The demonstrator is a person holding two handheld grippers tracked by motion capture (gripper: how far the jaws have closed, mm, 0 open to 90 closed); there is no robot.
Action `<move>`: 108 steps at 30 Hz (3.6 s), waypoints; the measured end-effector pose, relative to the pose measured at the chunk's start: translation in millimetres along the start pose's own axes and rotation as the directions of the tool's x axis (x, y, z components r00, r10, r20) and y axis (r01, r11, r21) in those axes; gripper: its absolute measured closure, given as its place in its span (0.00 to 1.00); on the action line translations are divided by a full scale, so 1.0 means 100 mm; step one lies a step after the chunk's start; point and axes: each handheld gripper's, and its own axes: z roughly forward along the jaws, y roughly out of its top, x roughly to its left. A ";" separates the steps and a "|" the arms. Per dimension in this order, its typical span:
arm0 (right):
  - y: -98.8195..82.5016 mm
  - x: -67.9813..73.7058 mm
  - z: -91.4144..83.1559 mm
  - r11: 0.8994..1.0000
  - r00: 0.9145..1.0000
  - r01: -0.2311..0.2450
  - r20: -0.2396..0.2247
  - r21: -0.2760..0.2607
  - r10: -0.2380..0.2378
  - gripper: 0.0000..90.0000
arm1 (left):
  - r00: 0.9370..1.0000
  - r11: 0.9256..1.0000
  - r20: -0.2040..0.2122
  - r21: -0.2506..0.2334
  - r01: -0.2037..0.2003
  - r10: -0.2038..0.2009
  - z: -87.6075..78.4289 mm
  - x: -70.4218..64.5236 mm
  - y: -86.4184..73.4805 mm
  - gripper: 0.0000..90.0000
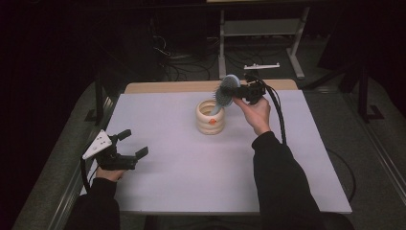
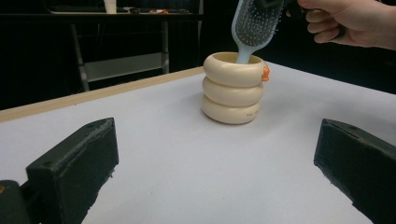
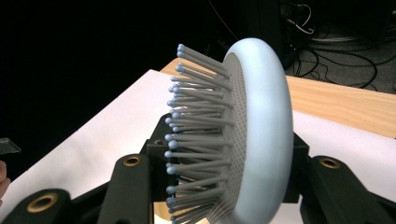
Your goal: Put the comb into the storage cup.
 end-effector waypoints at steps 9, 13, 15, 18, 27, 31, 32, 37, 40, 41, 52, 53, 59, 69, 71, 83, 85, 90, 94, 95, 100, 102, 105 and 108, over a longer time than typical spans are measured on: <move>-0.03 0.00 0.09 0.999 0.999 -0.019 -0.030 0.030 0.020 0.54 | 1.000 1.000 0.004 -0.001 0.000 0.000 0.00 0.00 0.00 0.00; -0.03 0.01 0.09 0.999 0.999 -0.023 -0.029 0.034 0.024 0.52 | 1.000 1.000 0.003 0.003 0.003 -0.003 0.00 0.00 -0.01 0.00; -0.03 0.00 0.09 0.999 0.999 -0.035 -0.033 0.036 0.036 0.49 | 1.000 1.000 0.004 0.006 0.005 -0.005 0.00 0.00 -0.01 0.00; -0.03 -0.01 0.08 0.998 0.999 -0.041 -0.026 0.040 0.042 0.45 | 1.000 1.000 0.006 0.011 0.006 -0.006 0.01 0.00 -0.02 0.00; 0.00 -0.02 0.00 1.000 1.000 -0.004 0.002 0.027 0.004 0.19 | 1.000 1.000 0.010 0.020 0.014 -0.014 0.02 0.00 -0.03 0.00; 0.02 -0.02 -0.03 1.000 1.000 0.007 0.013 0.017 -0.007 0.13 | 1.000 1.000 0.009 0.023 0.019 -0.019 0.02 0.01 -0.04 0.00; 0.02 -0.02 -0.03 1.000 1.000 0.011 0.023 0.021 -0.011 0.11 | 1.000 0.999 0.008 0.029 0.025 -0.025 0.02 0.01 -0.04 0.00; 0.00 -0.01 -0.07 0.999 0.998 0.040 0.057 0.021 -0.041 0.00 | 0.999 0.999 0.005 0.041 0.033 -0.033 0.03 0.02 -0.06 0.00; 0.00 0.00 -0.10 0.998 0.996 0.065 0.065 0.025 -0.066 0.00 | 1.000 0.999 0.003 0.031 0.027 -0.028 0.02 0.02 -0.06 0.00; 0.00 0.00 -0.11 0.997 0.995 0.077 0.067 0.027 -0.078 0.00 | 1.000 0.999 0.003 0.032 0.027 -0.027 0.02 0.02 -0.06 0.00; -0.09 0.01 -0.24 0.985 0.978 0.169 0.112 0.045 -0.173 0.00 | 1.000 0.999 0.001 0.029 0.018 -0.018 0.02 0.01 -0.06 0.00; -0.09 0.01 -0.26 0.984 0.978 0.173 0.112 0.038 -0.176 0.00 | 1.000 0.999 0.004 0.028 0.019 -0.019 0.02 0.01 -0.06 0.00; -0.13 -0.03 -0.35 0.988 0.984 0.157 0.090 -0.001 -0.157 0.00 | 1.000 1.000 -0.001 0.022 0.016 -0.016 0.02 0.01 -0.05 0.00; -0.21 -0.06 -0.50 0.983 0.978 0.186 0.098 0.001 -0.185 0.00 | 1.000 1.000 -0.004 0.020 0.015 -0.015 0.01 0.01 -0.05 0.00; -0.23 -0.07 -0.52 0.982 0.977 0.188 0.100 0.009 -0.187 0.00 | 1.000 1.000 -0.004 0.020 0.014 -0.014 0.01 0.01 -0.05 0.00; -0.31 -0.11 -0.68 0.980 0.975 0.201 0.102 -0.003 -0.200 0.00 | 1.000 1.000 -0.003 0.020 0.015 -0.015 0.01 0.01 -0.05 0.00; -0.33 -0.12 -0.70 0.979 0.974 0.203 0.102 0.001 -0.202 0.00 | 1.000 1.000 -0.006 0.021 0.015 -0.015 0.01 0.01 -0.05 0.00; -0.39 -0.14 -0.75 0.978 0.973 0.206 0.107 0.002 -0.205 0.00 | 1.000 1.000 -0.007 0.016 0.019 -0.018 0.02 0.01 -0.05 0.00; -0.45 -0.16 -0.79 0.979 0.974 0.201 0.107 0.007 -0.201 0.00 | 1.000 1.000 -0.002 0.018 0.016 -0.016 0.02 0.01 -0.05 0.00; -0.46 -0.17 -0.80 0.980 0.974 0.201 0.107 0.009 -0.200 0.00 | 1.000 1.000 -0.002 0.018 0.016 -0.016 0.02 0.01 -0.05 0.00; -0.52 -0.19 -0.88 0.980 0.974 0.198 0.110 0.001 -0.197 0.00 | 1.000 1.000 -0.004 0.017 0.018 -0.018 0.02 0.01 -0.05 0.00; -0.54 -0.18 -0.91 0.979 0.973 0.204 0.113 -0.003 -0.203 0.00 | 1.000 1.000 -0.004 0.018 0.017 -0.016 0.02 0.01 -0.05 0.00; -0.57 -0.18 -0.96 0.978 0.972 0.209 0.114 0.000 -0.207 0.00 | 1.000 1.000 -0.007 0.014 0.017 -0.017 0.02 0.01 -0.04 0.00; -0.60 -0.19 -1.01 0.978 0.971 0.210 0.118 -0.002 -0.209 0.00 | 1.000 1.000 -0.009 0.011 0.019 -0.019 0.02 0.02 -0.04 0.00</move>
